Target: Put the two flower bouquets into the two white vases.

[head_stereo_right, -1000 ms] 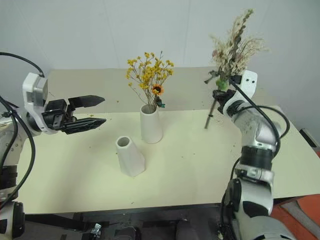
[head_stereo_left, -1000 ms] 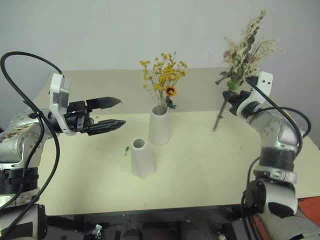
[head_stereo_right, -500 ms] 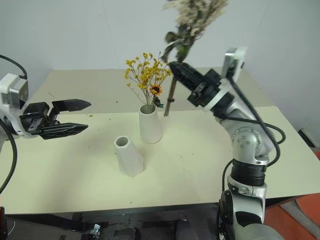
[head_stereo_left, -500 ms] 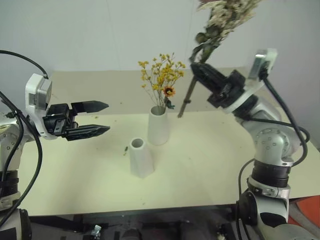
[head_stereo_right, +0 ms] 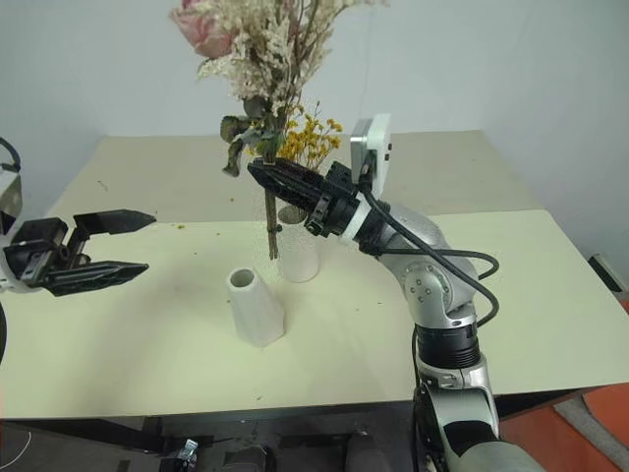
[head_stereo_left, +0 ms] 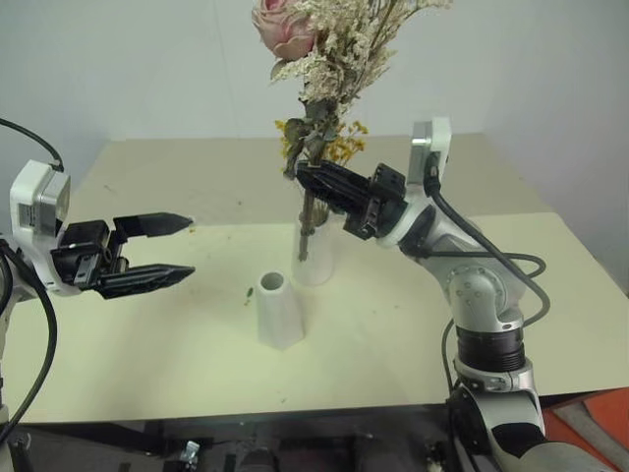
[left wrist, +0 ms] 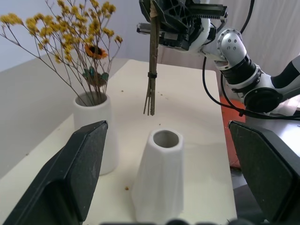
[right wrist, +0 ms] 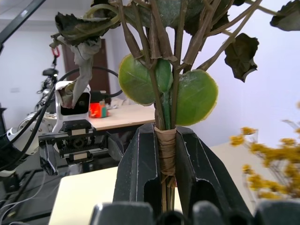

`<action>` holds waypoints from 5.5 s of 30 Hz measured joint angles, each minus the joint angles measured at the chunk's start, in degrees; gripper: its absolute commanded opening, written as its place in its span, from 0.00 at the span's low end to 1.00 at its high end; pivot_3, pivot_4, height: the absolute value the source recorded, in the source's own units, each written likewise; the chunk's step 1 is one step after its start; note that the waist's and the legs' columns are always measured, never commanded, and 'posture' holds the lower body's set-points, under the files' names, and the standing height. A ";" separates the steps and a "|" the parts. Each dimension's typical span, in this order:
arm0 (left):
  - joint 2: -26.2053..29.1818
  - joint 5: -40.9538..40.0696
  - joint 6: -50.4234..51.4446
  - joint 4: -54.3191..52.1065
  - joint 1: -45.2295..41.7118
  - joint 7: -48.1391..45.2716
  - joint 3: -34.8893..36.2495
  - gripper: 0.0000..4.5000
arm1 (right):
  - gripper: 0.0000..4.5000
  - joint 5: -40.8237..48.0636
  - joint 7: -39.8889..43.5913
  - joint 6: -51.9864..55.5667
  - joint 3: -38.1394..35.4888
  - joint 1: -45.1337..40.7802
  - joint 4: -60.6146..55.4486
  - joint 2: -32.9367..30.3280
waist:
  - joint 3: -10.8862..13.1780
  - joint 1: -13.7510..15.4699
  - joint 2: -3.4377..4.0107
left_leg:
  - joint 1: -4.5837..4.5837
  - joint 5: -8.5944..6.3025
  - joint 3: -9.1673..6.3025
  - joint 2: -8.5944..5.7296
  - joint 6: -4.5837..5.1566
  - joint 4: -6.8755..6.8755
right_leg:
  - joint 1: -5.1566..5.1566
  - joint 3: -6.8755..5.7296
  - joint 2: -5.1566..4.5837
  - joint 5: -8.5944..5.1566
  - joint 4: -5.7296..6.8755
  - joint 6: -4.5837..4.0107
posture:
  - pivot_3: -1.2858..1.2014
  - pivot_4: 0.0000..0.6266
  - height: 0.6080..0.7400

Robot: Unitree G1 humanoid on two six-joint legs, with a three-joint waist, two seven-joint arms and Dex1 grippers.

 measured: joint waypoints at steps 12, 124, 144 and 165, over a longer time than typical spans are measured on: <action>0.24 -2.19 0.91 -4.93 6.08 0.94 2.22 1.00 | 0.05 1.97 -1.45 0.66 1.27 -2.40 0.33 3.94 | 0.00 -0.01 0.01 | 0.00 0.00 0.00 0.01 0.00 -0.02 | -0.02 0.00 0.01 -0.01 0.00 -0.03 | 0.52 0.24 1.00; 0.46 -2.16 -0.10 -5.98 7.23 2.61 1.93 1.00 | 0.35 -12.56 7.40 -8.94 13.55 6.98 7.60 4.95 | 0.00 -0.02 -0.01 | -0.10 0.00 0.01 0.03 -0.01 -0.07 | -0.24 0.00 0.05 -0.06 0.08 -0.04 | 0.52 0.24 1.00; 1.38 -1.37 -0.51 -2.11 2.12 -0.36 -2.97 1.00 | 0.99 -11.61 13.84 -7.07 10.50 6.26 3.38 -7.89 | -0.01 0.08 -0.02 | -0.14 0.00 0.01 0.02 -0.01 -0.07 | -0.25 0.00 0.05 -0.06 0.07 -0.03 | 0.52 0.24 1.00; 1.17 0.15 -1.65 -0.60 3.16 -0.44 -2.20 1.00 | 0.99 -12.38 26.41 -12.51 -2.45 15.22 12.65 -32.35 | -0.02 0.02 -0.03 | -0.17 0.00 0.05 0.02 0.00 -0.06 | -0.24 0.01 0.03 -0.09 0.01 0.00 | 0.52 0.24 1.00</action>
